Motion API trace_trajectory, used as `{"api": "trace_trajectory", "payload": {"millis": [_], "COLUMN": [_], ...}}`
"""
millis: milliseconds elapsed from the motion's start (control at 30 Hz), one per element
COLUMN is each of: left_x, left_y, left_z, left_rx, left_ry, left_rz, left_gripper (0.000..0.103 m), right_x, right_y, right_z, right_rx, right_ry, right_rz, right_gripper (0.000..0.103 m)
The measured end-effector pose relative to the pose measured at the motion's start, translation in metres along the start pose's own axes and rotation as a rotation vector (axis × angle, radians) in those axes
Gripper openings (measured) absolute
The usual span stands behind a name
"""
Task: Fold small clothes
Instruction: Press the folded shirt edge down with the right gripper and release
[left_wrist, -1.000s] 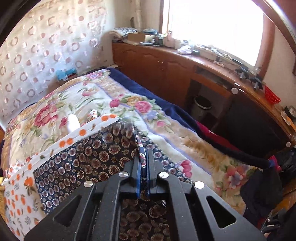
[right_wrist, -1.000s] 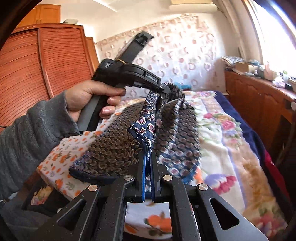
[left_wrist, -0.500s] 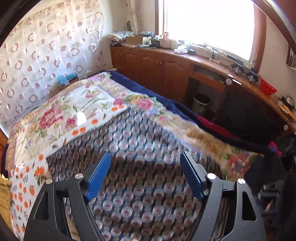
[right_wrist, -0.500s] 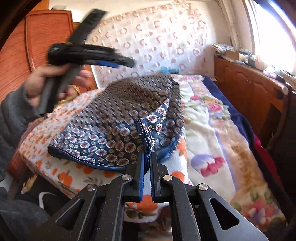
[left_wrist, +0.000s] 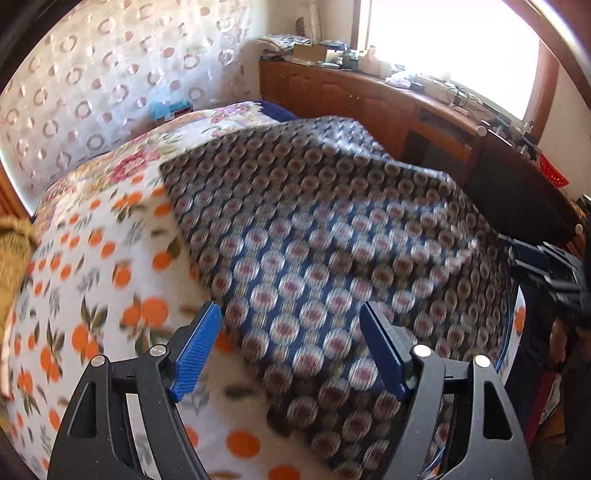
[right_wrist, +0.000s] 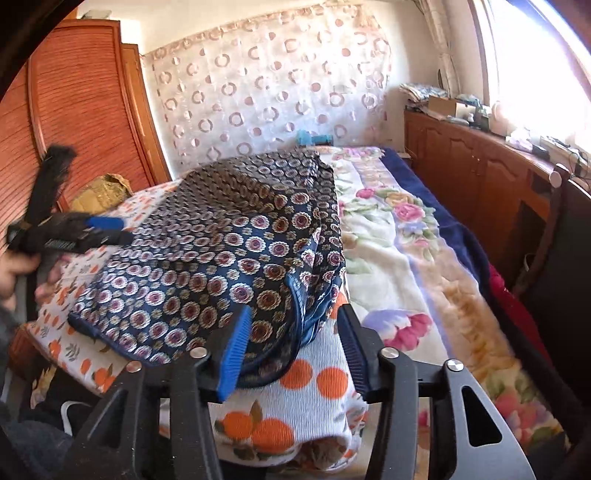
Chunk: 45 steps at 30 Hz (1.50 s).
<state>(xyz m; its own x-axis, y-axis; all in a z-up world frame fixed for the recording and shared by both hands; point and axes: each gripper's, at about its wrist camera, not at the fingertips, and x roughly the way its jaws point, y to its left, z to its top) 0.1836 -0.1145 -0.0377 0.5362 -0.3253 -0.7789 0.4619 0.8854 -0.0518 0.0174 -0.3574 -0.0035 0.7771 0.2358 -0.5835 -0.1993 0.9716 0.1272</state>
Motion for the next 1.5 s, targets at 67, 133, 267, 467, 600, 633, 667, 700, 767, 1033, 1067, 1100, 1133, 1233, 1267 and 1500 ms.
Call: {"api": "trace_trajectory", "payload": {"millis": [67,133,267,467,600,633,667,700,767,1033,1067,1100,1133,1233,1267,1500], "left_x": [0.0,-0.001,-0.005,-0.004,-0.004,-0.004,-0.004,-0.004,-0.004,-0.003,-0.004,-0.005,-0.006,-0.011,-0.013,-0.023], "left_y": [0.002,0.002,0.007,0.008,0.004,0.003,0.003,0.003,0.002,0.0,0.001,0.001,0.001,0.0,0.0,-0.01], "left_z": [-0.011,-0.022,-0.039,-0.052,-0.054,-0.056,-0.057,-0.058,-0.058,-0.059,-0.059,-0.059,-0.06,-0.063,-0.064,-0.074], "left_rx": [-0.016,-0.012,-0.027,-0.04,-0.016,-0.014,-0.017,-0.019,-0.015,-0.002,-0.003,-0.006,-0.008,-0.015,-0.024,-0.075], "left_ry": [-0.002,0.001,-0.003,-0.003,-0.014,-0.023,-0.032,-0.035,-0.034,-0.026,-0.022,-0.016,-0.014,-0.006,-0.004,-0.001], "left_rz": [-0.004,0.007,0.001,-0.011,0.009,0.012,0.015,0.018,0.022,0.031,0.03,0.024,0.012,-0.023,-0.033,-0.108], "left_gripper": [0.078,0.078,0.078,0.078,0.078,0.079,0.079,0.079,0.082,0.083,0.083,0.083,0.083,0.077,0.071,0.059], "right_x": [0.013,0.022,0.037,0.052,0.051,0.052,0.053,0.054,0.055,0.06,0.058,0.058,0.057,0.056,0.056,0.05], "right_y": [-0.002,-0.002,-0.003,-0.014,-0.02,-0.019,-0.019,-0.019,-0.021,-0.019,-0.018,-0.016,-0.015,-0.015,-0.015,-0.012], "right_z": [0.006,0.01,0.02,0.03,0.03,0.031,0.029,0.028,0.028,0.026,0.026,0.026,0.026,0.025,0.025,0.023], "right_rx": [0.009,0.01,0.021,0.088,0.079,0.073,0.07,0.071,0.072,0.07,0.06,0.049,0.039,0.021,0.018,-0.025], "right_ry": [0.024,0.038,0.065,0.091,0.082,0.085,0.085,0.084,0.085,0.08,0.075,0.07,0.065,0.062,0.061,0.029], "right_rz": [-0.008,-0.053,-0.053,-0.006,-0.006,-0.001,0.005,0.004,0.011,0.009,-0.001,-0.013,-0.021,-0.022,-0.024,-0.046], "right_gripper": [0.052,0.052,0.052,0.052,0.052,0.052,0.052,0.052,0.052,0.05,0.048,0.044,0.043,0.042,0.04,0.033]}}
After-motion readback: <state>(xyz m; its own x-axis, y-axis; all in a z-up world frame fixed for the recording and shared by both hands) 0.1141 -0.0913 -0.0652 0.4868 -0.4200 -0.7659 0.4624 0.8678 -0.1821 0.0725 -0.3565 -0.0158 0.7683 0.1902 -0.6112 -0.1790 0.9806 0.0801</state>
